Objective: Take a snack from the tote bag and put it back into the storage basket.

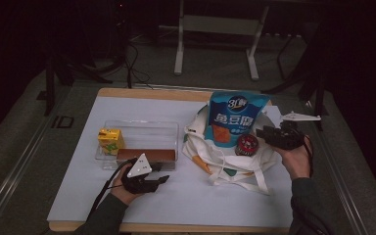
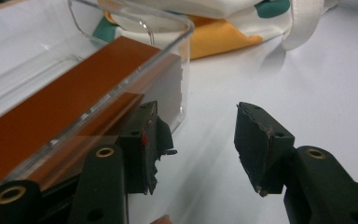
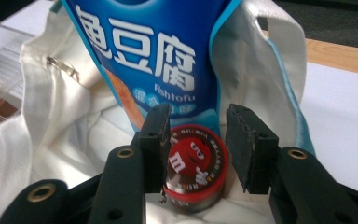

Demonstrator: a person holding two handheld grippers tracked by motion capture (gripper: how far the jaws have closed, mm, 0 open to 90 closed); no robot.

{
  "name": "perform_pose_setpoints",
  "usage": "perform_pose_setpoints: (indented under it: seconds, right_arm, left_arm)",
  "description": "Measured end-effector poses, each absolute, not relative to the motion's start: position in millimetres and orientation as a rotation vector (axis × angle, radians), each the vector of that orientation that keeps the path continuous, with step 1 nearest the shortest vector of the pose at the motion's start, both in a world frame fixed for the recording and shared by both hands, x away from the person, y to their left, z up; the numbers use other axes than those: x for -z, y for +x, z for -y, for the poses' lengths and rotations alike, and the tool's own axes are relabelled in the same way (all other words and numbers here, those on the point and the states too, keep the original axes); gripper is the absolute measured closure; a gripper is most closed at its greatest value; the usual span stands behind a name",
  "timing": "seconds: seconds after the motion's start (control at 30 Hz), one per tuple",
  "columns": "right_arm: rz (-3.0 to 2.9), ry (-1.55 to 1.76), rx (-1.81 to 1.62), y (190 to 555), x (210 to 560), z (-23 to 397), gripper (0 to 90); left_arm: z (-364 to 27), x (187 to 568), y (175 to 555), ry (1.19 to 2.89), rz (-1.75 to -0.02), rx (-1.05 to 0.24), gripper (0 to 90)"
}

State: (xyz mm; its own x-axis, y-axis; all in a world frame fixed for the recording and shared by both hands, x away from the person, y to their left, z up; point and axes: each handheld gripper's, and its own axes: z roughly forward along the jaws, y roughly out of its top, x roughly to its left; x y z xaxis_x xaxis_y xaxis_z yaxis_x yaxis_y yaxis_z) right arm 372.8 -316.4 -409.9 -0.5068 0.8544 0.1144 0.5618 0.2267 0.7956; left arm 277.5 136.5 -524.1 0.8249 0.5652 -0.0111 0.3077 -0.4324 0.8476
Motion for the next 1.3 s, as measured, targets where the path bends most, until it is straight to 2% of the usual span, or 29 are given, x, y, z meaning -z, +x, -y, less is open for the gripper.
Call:
perform_pose_setpoints:
  seconds: [0.77, 1.3]
  right_arm:
    - [-2.135, 1.334, -1.258, 409.3, 385.9, 304.7, 54.1]
    - [-2.133, 1.363, -1.330, 430.9, 387.8, 305.7, 51.4]
  left_arm:
    - [-131.9, 538.6, 284.3, 2.087, -0.634, -0.289, 49.3]
    - [-132.2, 538.4, 282.8, 2.068, -0.630, -0.305, 51.0]
